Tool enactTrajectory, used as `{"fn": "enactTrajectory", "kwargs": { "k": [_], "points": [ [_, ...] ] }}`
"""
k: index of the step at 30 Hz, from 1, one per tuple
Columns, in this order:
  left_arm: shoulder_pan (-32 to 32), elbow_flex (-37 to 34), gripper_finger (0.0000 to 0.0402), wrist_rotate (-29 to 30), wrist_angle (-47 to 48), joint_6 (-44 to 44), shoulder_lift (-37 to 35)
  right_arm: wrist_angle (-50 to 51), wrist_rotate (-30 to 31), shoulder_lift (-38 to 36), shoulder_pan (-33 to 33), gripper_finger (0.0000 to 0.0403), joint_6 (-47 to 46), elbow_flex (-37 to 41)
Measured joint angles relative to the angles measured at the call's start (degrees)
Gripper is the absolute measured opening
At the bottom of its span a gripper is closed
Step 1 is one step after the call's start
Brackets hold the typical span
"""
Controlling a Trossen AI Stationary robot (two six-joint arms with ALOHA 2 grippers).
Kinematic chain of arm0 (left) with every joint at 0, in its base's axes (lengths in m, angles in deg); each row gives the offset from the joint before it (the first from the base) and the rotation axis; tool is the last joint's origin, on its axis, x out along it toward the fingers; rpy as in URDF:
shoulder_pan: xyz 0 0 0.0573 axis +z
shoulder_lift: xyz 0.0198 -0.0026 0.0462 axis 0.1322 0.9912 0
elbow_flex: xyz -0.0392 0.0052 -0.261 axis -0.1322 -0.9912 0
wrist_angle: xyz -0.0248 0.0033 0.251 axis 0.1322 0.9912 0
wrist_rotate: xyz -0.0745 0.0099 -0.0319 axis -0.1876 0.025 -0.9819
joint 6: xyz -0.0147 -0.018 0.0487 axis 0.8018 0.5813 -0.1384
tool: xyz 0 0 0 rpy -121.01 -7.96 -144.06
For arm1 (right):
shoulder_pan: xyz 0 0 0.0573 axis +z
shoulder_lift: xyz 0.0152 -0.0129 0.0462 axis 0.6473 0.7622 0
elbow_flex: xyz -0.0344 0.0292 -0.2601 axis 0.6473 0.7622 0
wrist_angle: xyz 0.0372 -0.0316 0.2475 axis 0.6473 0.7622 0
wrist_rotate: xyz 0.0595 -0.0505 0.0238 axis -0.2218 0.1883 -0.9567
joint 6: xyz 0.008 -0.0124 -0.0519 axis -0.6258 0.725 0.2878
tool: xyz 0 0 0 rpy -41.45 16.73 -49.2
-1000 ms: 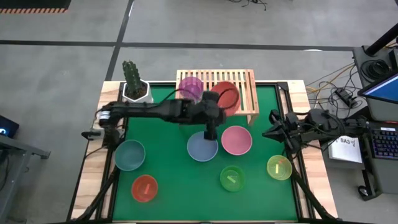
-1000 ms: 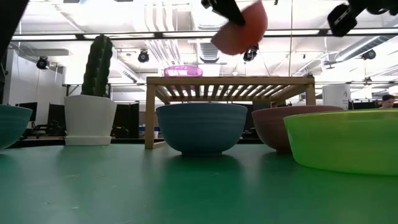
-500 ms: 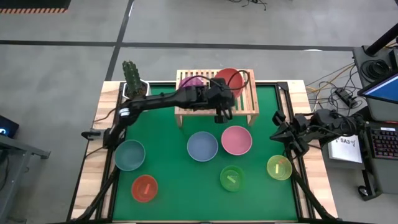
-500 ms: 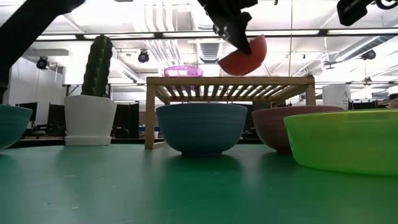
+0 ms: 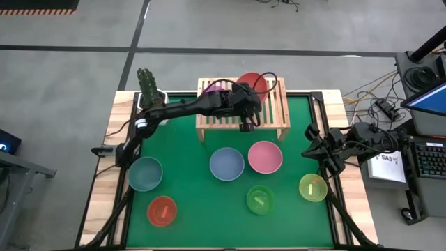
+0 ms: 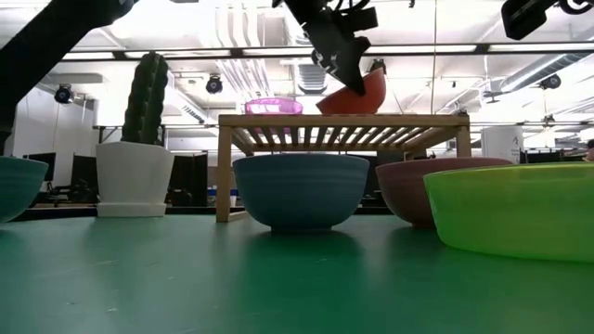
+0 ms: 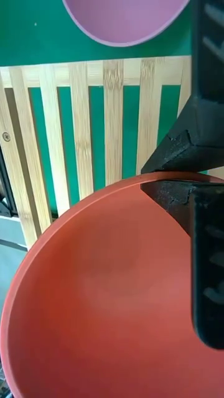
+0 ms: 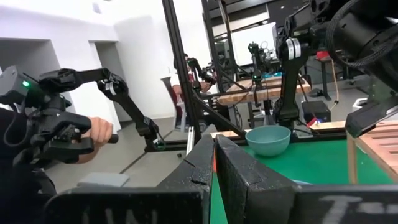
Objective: Place and stack bowls onto a shelf
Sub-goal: Put the orange bowl on the shelf
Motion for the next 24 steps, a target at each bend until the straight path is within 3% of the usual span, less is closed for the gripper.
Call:
{"fn": "enactTrajectory", "kwargs": {
  "k": [10,24],
  "points": [
    [0.3,-0.1,0.0006,-0.4,0.0,0.0,0.0,0.0,0.2,0.0,0.0,0.0009,0.1,0.0],
    [0.3,0.6,0.0095,-0.4,0.8,0.0,0.0,0.0,0.2,0.0,0.0,0.0009,0.0,0.0]
  ]
}}
